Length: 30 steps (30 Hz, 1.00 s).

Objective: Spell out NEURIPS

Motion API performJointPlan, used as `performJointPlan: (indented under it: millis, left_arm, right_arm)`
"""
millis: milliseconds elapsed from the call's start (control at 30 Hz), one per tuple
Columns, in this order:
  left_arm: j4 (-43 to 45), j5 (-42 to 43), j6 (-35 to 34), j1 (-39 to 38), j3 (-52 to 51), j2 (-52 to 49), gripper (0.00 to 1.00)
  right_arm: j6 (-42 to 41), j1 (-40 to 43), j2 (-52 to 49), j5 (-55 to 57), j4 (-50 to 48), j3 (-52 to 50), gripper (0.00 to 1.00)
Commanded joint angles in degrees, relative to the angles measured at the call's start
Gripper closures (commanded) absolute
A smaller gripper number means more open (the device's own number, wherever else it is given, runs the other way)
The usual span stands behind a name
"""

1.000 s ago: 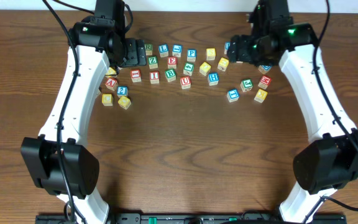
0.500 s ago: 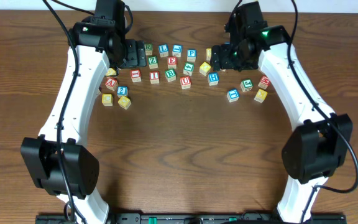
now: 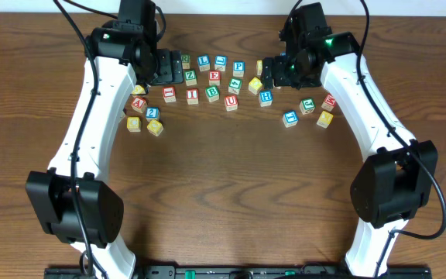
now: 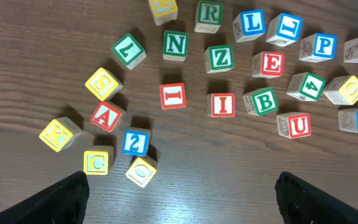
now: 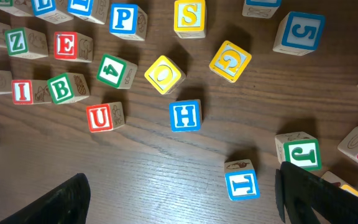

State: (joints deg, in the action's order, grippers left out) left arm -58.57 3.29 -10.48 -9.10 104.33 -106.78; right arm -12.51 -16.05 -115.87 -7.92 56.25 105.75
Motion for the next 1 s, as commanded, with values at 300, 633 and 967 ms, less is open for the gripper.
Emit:
performJointPlan:
  millis: [300, 633, 967]
  left_arm:
    - [-0.24, 0.83, -0.31, 0.02, 0.79, 0.04, 0.05]
    - [0.37, 0.83, -0.31, -0.94, 0.74, 0.02, 0.05]
    - [1.49, 0.83, -1.01, -1.42, 0.0, -0.66, 0.05]
  right_arm:
    - [0.79, -0.44, -0.28, 0.28, -0.74, 0.31, 0.08]
    - [0.72, -0.46, -0.31, 0.26, -0.79, 0.31, 0.08]
    - [0.55, -0.46, -1.25, 0.26, -1.46, 0.31, 0.08]
